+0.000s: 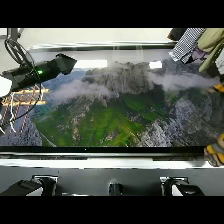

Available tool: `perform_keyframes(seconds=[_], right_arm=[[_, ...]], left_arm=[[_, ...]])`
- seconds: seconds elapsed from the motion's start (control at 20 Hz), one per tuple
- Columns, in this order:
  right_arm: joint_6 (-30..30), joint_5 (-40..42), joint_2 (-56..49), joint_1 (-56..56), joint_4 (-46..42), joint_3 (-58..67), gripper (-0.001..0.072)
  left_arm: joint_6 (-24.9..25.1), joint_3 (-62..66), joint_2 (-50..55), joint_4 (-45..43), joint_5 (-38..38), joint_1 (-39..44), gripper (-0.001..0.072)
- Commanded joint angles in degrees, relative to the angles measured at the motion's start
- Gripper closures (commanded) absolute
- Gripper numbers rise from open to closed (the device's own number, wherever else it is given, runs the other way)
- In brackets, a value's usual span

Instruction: Fold the clothes and pants, and hang the long-sleeved shirts on hangers.

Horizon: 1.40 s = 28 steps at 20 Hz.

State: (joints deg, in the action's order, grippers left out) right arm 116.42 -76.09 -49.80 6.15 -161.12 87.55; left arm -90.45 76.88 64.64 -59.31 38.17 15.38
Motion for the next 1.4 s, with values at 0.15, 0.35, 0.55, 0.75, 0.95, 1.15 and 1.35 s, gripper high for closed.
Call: perform_keyframes(seconds=[0.15,0.35,0.55,0.75,0.95,1.15,1.35], right_arm=[[4.90,8.85,-12.17,16.74,7.50,19.39,0.0690],[4.92,11.96,-13.35,25.46,11.45,21.64,0.0691],[5.35,14.01,-13.33,34.16,17.42,21.90,0.0691],[6.01,16.33,-13.29,38.82,21.00,22.58,0.0690],[7.45,16.59,-13.29,43.17,24.79,22.56,0.0688],[7.23,14.21,-12.37,44.04,29.29,22.56,0.0265],[7.50,16.37,-7.50,44.04,29.59,22.56,0.0050]], left_arm=[[-0.02,0.00,0.07,-0.04,0.00,0.02,-0.0008],[-0.04,0.00,0.07,-0.02,-0.02,0.02,-0.0008],[-0.04,0.00,0.07,-0.02,-0.02,0.02,-0.0008],[-0.04,0.00,0.07,-0.02,-0.02,0.02,-0.0008],[-0.04,0.00,0.07,-0.02,-0.02,0.02,-0.0008],[-0.04,0.00,0.04,-0.02,-0.02,-0.02,-0.0009],[-0.04,0.00,-0.70,-0.28,-0.09,-0.07,-0.0010]])
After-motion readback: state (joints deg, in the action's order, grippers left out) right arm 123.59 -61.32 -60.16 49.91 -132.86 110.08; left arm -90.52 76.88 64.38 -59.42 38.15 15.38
